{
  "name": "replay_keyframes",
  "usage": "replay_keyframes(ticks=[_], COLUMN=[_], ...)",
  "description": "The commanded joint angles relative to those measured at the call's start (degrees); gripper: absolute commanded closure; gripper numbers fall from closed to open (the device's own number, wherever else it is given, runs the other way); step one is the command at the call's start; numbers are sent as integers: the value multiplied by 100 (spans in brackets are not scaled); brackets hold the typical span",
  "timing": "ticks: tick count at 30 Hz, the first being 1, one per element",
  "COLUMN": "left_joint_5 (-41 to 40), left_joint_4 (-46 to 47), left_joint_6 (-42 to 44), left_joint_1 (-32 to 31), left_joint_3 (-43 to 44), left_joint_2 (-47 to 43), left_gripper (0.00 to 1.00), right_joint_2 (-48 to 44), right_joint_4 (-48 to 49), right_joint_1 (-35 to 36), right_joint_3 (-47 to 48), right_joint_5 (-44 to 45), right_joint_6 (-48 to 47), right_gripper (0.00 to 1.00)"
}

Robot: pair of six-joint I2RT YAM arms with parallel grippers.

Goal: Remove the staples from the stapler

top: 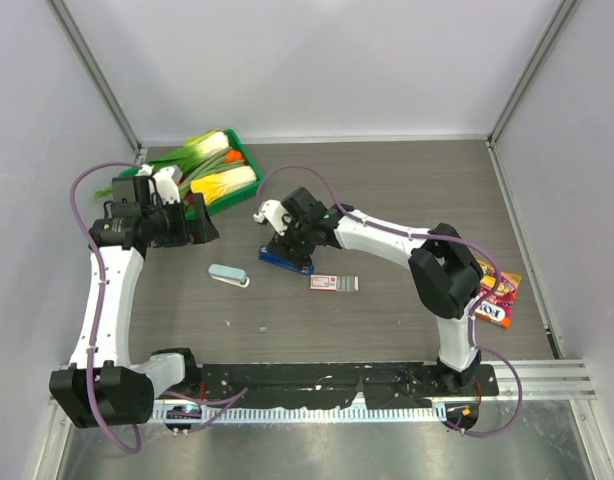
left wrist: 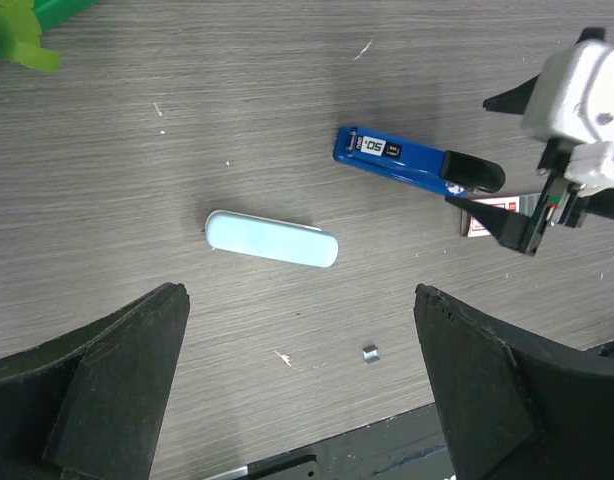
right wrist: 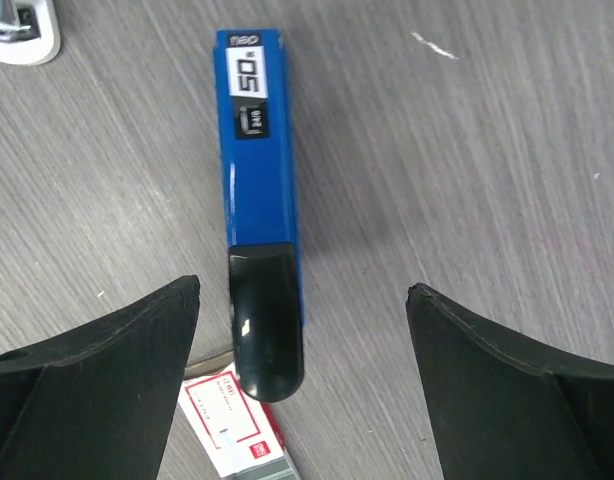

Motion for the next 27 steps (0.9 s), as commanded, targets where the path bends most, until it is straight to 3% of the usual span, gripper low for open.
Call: replay_keyframes(ticks=[1, 7, 12, 15, 16, 18, 25, 27], left_joint_5=[164, 146, 85, 23, 75, 85, -275, -319], left_joint_4=[123, 53, -52, -96, -105, -88, 114, 263], left_joint_6=[85, 94, 94, 94, 129, 173, 156, 120], left_joint_1=[17, 17, 17, 8, 17, -45, -958, -1266], left_joint_3=[46, 54, 151, 195, 204, 195, 256, 292], left_joint_2=[-202, -228, -237, -246, -254, -272, -105, 70], left_gripper=[0, 0, 0, 0, 0, 0, 0, 0], right_joint_2=[130, 385, 579, 649, 649, 614, -18, -255], right_joint_4=[-133, -168, -203, -230, -221, -203, 613, 1280], right_joint_1=[191, 209, 209, 209, 209, 200, 165, 147], right_joint_3=[246, 404, 606, 703, 738, 808, 467, 90], right_joint_5=[50, 218, 279, 411, 490, 455, 218, 130], right_joint_6=[-221, -265, -230, -142, -29, 34, 718, 1210], right_gripper=[11, 19, 39, 61, 78, 97, 99, 99])
